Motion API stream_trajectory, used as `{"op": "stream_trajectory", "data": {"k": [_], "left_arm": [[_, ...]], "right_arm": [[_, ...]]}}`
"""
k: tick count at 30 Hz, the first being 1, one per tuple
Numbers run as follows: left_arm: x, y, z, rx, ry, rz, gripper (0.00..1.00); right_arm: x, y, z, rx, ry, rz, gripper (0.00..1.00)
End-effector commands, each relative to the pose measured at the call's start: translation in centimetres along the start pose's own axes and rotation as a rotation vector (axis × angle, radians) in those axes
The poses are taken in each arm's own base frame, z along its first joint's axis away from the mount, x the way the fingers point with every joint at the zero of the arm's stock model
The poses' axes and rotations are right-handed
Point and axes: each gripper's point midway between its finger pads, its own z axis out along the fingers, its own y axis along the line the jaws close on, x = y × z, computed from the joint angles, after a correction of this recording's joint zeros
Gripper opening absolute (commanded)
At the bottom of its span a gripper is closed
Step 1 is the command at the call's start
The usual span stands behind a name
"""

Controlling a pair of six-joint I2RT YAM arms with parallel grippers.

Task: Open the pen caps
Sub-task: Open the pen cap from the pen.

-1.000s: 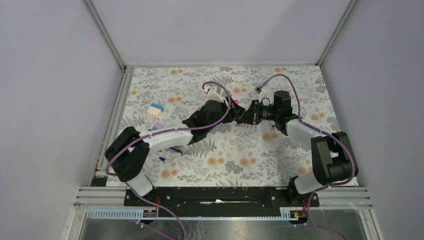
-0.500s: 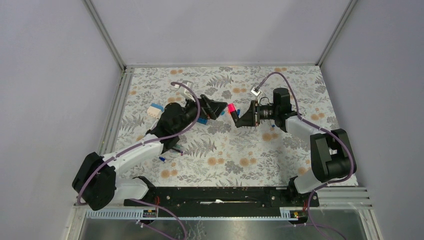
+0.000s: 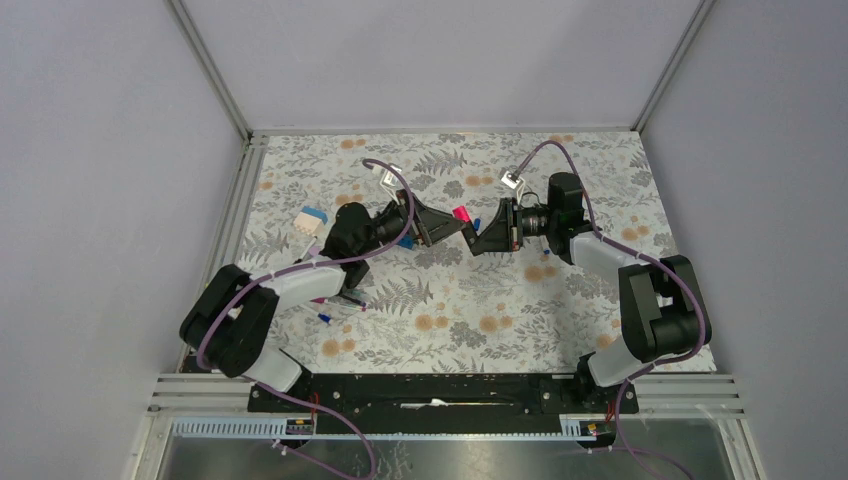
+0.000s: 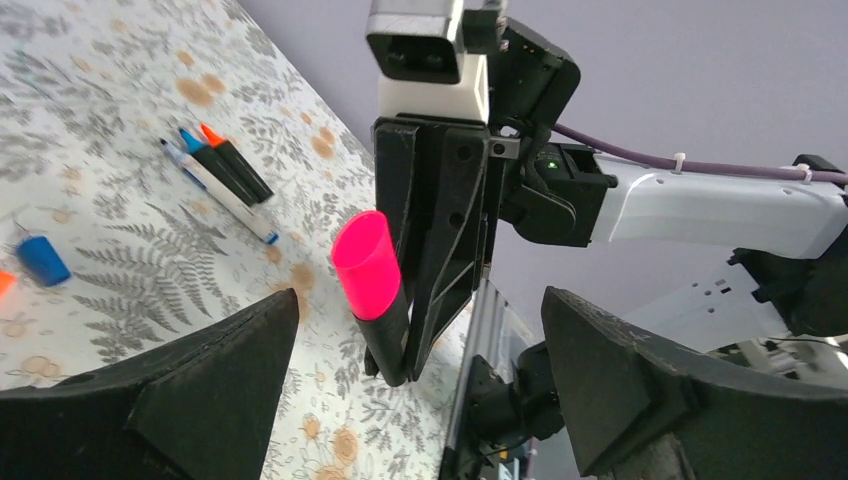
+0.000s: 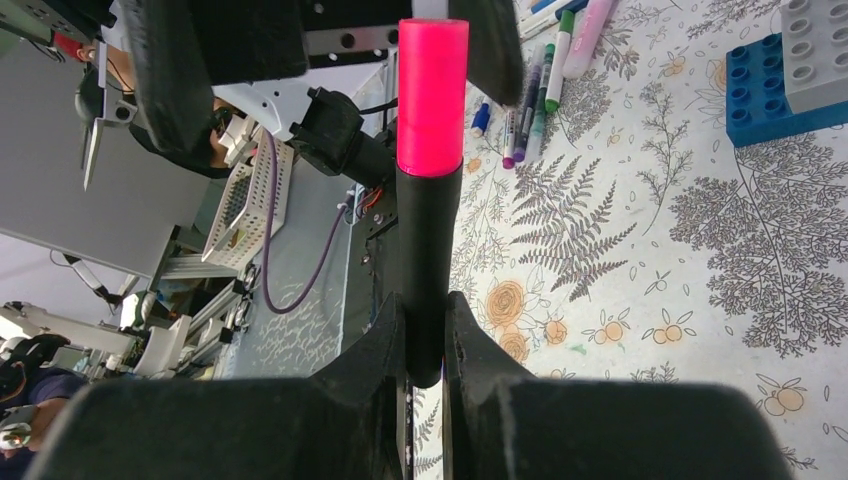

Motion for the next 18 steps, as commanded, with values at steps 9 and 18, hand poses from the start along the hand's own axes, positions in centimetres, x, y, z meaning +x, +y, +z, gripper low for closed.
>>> {"op": "stream_trajectory", "data": {"k": [9,18], "left_arm": [[-1.4,-3.0,1.3,0.174,-0.019,-0.027,0.82],[-1.2,-3.1,1.3,0.193,-0.015,-0.045,0.59]], "right_arm": [[0.7,1.1,0.9,-0.077,0.043,-0.021,0.0],[0.9,1.1,1.4,-0.082,0.052,-0.018,0.0]]}}
